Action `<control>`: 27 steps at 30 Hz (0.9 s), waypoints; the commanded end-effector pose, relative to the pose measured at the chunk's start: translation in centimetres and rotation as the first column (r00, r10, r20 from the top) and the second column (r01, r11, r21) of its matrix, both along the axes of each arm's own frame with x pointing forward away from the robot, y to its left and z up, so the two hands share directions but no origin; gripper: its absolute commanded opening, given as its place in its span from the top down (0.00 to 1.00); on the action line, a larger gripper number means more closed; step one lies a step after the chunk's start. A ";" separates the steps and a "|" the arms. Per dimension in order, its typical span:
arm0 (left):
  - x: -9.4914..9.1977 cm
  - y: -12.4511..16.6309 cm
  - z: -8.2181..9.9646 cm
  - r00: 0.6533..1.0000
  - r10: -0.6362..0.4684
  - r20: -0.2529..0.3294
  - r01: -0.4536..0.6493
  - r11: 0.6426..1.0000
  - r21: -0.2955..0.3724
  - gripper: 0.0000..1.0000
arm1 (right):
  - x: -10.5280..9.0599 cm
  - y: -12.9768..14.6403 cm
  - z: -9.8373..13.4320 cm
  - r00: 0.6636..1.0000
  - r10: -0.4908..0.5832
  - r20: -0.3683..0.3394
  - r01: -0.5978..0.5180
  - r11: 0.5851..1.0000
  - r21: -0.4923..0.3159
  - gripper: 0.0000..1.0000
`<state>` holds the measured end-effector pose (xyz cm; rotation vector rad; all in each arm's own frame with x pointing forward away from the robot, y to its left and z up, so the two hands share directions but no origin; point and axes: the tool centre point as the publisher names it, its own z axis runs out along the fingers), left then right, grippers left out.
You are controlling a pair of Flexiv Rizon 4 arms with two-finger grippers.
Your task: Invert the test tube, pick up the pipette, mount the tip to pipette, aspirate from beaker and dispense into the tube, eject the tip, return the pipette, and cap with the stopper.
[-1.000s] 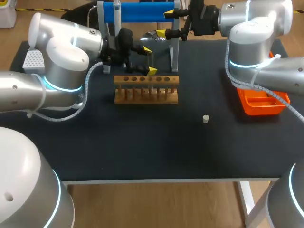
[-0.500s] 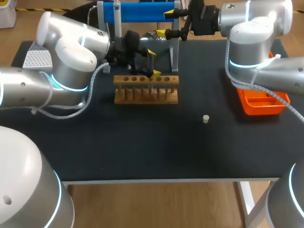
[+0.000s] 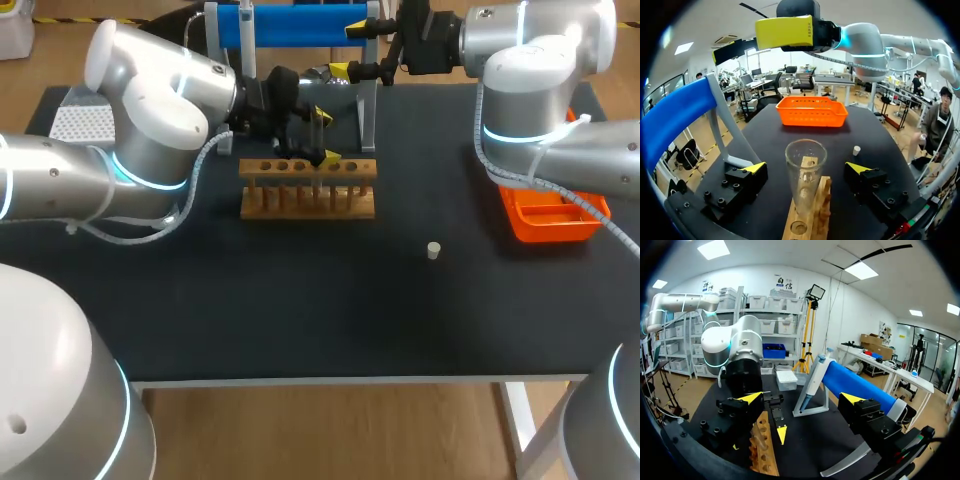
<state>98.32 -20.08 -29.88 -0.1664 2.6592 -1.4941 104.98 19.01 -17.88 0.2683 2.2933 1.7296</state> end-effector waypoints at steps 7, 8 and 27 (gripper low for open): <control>0.3 0.0 0.1 0.999 -0.024 -0.025 0.023 0.999 -0.029 0.00 | 0.0 -0.1 0.1 1.000 0.000 -0.001 0.000 1.000 -0.002 0.00; 0.3 0.0 0.1 0.999 -0.024 -0.025 0.023 0.999 -0.029 0.00 | 0.0 -0.1 0.1 1.000 0.000 -0.001 0.000 1.000 -0.002 0.00; 0.3 0.0 0.1 0.999 -0.024 -0.025 0.023 0.999 -0.029 0.00 | 0.0 -0.1 0.1 1.000 0.000 -0.001 0.000 1.000 -0.002 0.00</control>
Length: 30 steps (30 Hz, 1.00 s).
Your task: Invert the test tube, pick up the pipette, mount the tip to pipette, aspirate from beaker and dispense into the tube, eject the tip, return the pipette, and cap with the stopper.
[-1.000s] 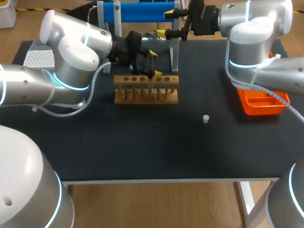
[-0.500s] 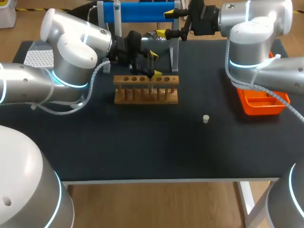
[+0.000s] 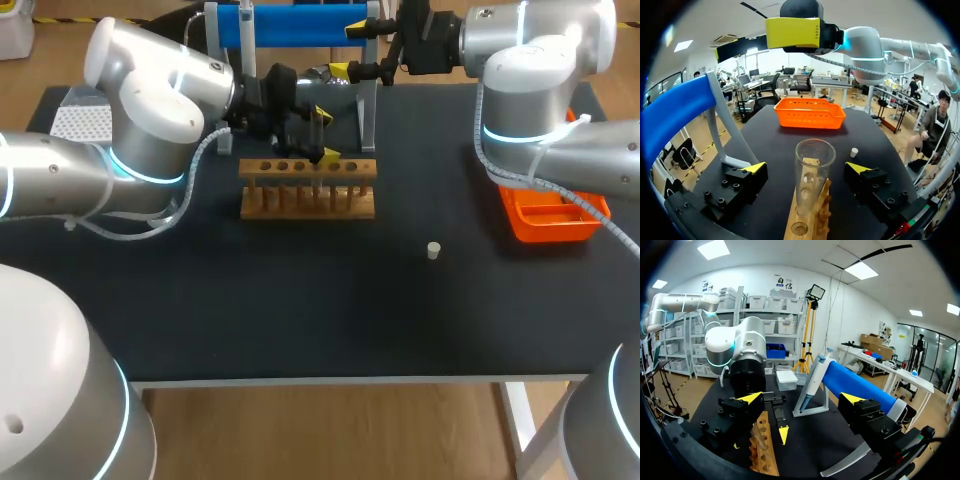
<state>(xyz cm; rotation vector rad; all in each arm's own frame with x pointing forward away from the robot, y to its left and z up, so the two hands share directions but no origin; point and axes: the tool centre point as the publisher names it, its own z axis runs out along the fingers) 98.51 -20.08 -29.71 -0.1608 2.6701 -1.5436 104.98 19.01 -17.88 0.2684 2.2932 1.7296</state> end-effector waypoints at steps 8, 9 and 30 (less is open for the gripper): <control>0.1 0.0 -0.1 1.000 -0.003 0.000 0.003 1.000 -0.002 0.00 | -1.2 -1.7 0.2 1.000 -0.022 0.006 0.022 1.000 -0.011 0.00; 0.1 0.0 -0.1 1.000 -0.003 0.000 0.003 1.000 -0.002 0.00 | -1.8 -2.4 0.1 1.000 -0.023 0.006 0.023 1.000 -0.013 0.00; 0.1 0.0 -0.1 1.000 -0.003 0.000 0.003 1.000 -0.002 0.00 | -17.3 -17.9 -2.5 0.998 -0.059 0.009 0.060 0.996 -0.061 0.00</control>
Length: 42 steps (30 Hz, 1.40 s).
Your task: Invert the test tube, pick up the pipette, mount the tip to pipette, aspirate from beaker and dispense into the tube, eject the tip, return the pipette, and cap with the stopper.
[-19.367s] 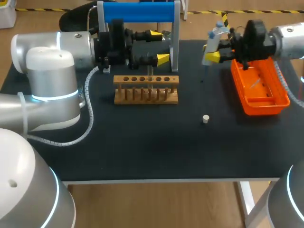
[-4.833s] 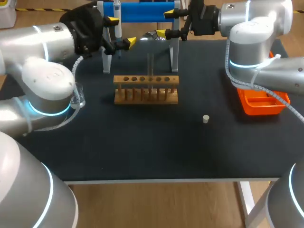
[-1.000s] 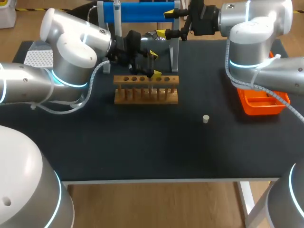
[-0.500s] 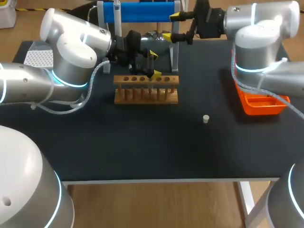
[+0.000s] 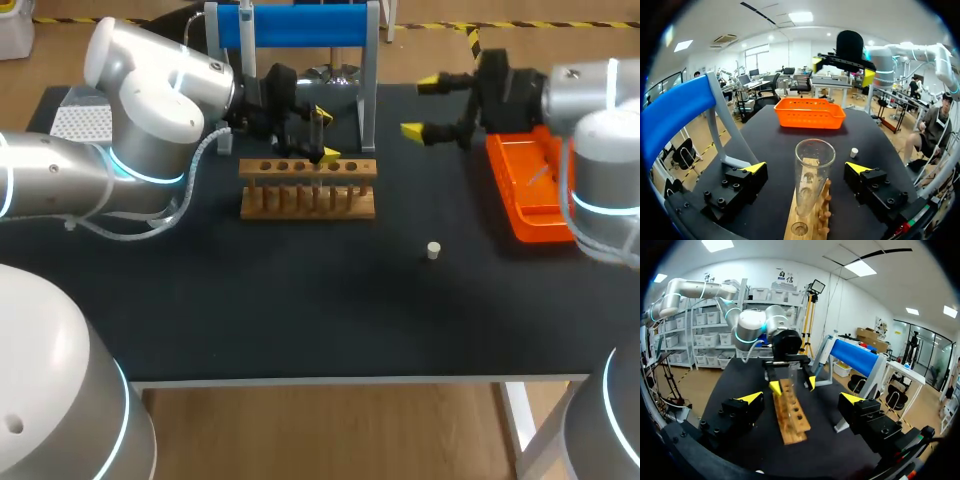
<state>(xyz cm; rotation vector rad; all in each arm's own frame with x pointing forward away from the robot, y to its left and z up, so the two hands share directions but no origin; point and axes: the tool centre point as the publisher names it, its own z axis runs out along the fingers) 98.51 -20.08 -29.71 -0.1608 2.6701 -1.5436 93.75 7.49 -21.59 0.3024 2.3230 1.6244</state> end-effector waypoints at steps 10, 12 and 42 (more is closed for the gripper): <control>0.1 0.0 -0.1 1.000 -0.003 0.000 0.003 1.000 -0.002 0.00 | -11.7 -8.4 -2.4 0.998 -0.033 -0.060 0.033 0.999 0.003 0.00; 0.1 0.0 -0.1 1.000 -0.003 0.000 0.003 1.000 -0.002 0.00 | -12.7 -8.4 -3.7 0.996 -0.039 -0.081 0.039 0.999 0.002 0.00; 0.1 0.0 -0.1 1.000 -0.003 0.000 0.003 1.000 -0.002 0.00 | -14.0 -5.6 -15.3 0.968 -0.193 -0.161 0.177 0.978 -0.108 0.00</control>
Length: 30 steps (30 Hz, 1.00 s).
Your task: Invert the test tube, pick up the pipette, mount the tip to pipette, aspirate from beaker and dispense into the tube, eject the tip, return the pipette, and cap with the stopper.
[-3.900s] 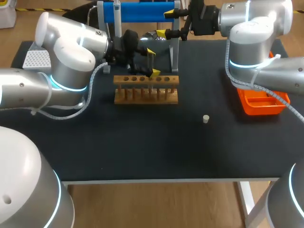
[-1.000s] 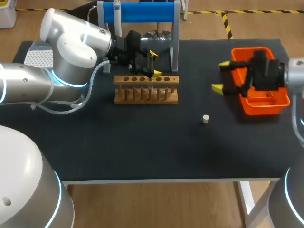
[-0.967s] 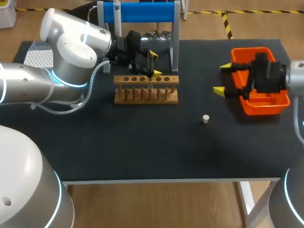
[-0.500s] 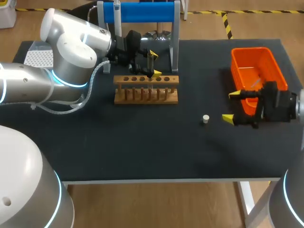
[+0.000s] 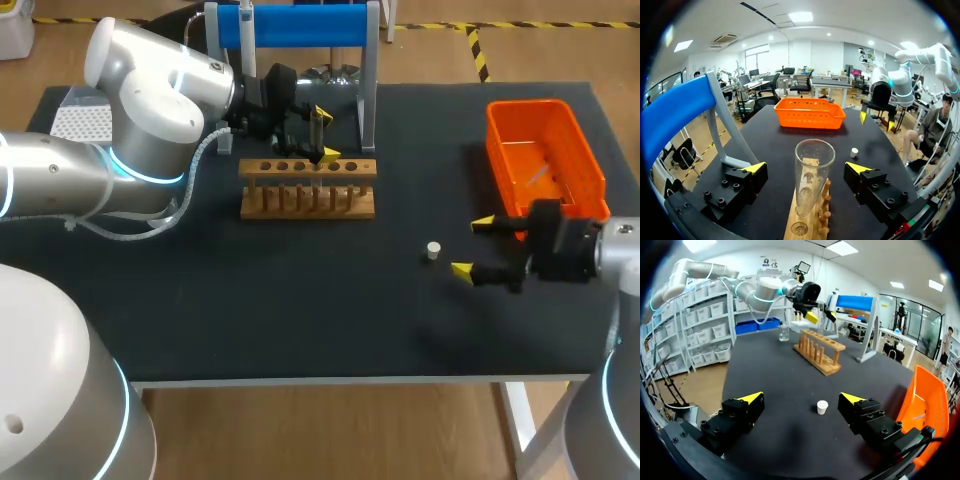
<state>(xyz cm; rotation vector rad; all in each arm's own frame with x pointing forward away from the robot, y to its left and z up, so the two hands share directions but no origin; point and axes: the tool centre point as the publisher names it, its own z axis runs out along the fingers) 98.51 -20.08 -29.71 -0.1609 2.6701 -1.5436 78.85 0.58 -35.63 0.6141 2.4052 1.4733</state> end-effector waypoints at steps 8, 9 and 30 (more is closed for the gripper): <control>0.1 0.0 -0.1 1.000 -0.003 0.000 0.003 1.000 -0.002 0.00 | 1.7 2.4 -2.8 0.999 -0.031 -0.030 0.030 0.999 -0.029 0.00; 0.1 0.0 -0.1 1.000 -0.003 0.000 0.003 1.000 -0.002 0.00 | 1.8 2.4 -3.0 0.999 -0.033 -0.028 0.032 0.999 -0.035 0.00; 0.1 0.0 -0.1 1.000 -0.003 0.000 0.003 1.000 -0.002 0.00 | 4.0 2.8 -5.9 0.994 -0.095 -0.058 0.092 0.994 -0.063 0.00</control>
